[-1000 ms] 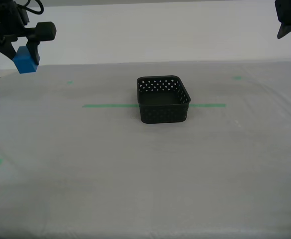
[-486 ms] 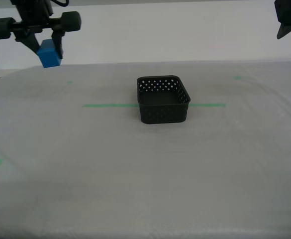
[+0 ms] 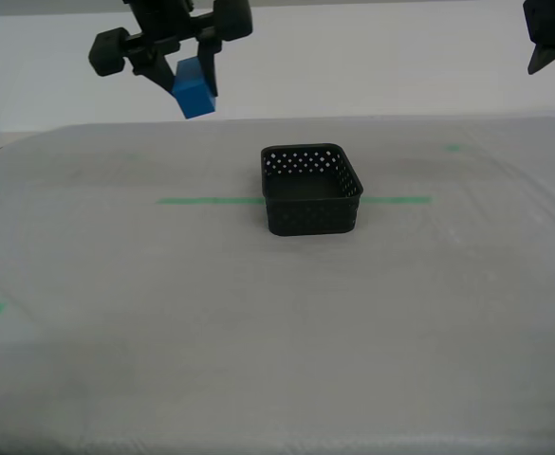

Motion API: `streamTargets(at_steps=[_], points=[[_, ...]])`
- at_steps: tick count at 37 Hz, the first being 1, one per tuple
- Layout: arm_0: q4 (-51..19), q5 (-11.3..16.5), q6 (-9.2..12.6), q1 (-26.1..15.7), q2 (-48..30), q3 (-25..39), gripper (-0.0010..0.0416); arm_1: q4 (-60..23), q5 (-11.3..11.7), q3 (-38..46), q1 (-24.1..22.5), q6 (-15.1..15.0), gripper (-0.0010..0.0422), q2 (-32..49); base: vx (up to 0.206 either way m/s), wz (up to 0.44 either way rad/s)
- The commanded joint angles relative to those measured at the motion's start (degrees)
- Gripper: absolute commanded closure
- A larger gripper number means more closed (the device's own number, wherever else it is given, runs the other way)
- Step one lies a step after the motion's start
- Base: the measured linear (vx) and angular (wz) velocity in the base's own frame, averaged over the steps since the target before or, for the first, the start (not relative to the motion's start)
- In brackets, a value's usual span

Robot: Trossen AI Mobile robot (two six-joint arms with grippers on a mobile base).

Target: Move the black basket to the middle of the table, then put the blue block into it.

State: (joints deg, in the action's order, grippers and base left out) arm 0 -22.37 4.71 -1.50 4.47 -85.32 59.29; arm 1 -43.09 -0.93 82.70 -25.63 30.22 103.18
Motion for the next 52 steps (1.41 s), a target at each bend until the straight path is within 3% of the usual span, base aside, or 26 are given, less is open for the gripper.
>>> streamTargets(at_steps=[1, 7, 10, 20, 38, 52], points=[[0.1, 0.1, 0.0, 0.0, 0.0, 0.0, 0.0012, 2.1, -0.1, 0.0, -2.4, 2.0, 0.0413, 0.0, 0.000, 0.000], [0.0, 0.1, 0.0, 0.0, 0.0, 0.0, 0.0012, 5.2, -0.5, 0.4, -5.5, 4.9, 0.0413, 0.6, 0.000, 0.000], [0.1, 0.1, 0.0, 0.0, 0.0, 0.0, 0.0012, 5.7, -1.8, 0.8, -6.6, 5.2, 0.0413, 1.9, 0.000, 0.000], [0.1, 0.1, 0.0, 0.0, 0.0, 0.0, 0.0012, 5.9, -2.8, 5.2, -10.3, 5.2, 0.0413, 7.9, 0.000, 0.000], [0.1, 0.1, 0.0, 0.0, 0.0, 0.0, 0.0012, 3.5, -3.0, 16.1, -13.5, 4.4, 0.0413, 18.7, 0.000, 0.000], [0.1, 0.1, 0.0, 0.0, 0.0, 0.0, 0.0012, 0.9, -3.0, 22.8, -13.5, 1.4, 0.0412, 27.0, 0.000, 0.000]])
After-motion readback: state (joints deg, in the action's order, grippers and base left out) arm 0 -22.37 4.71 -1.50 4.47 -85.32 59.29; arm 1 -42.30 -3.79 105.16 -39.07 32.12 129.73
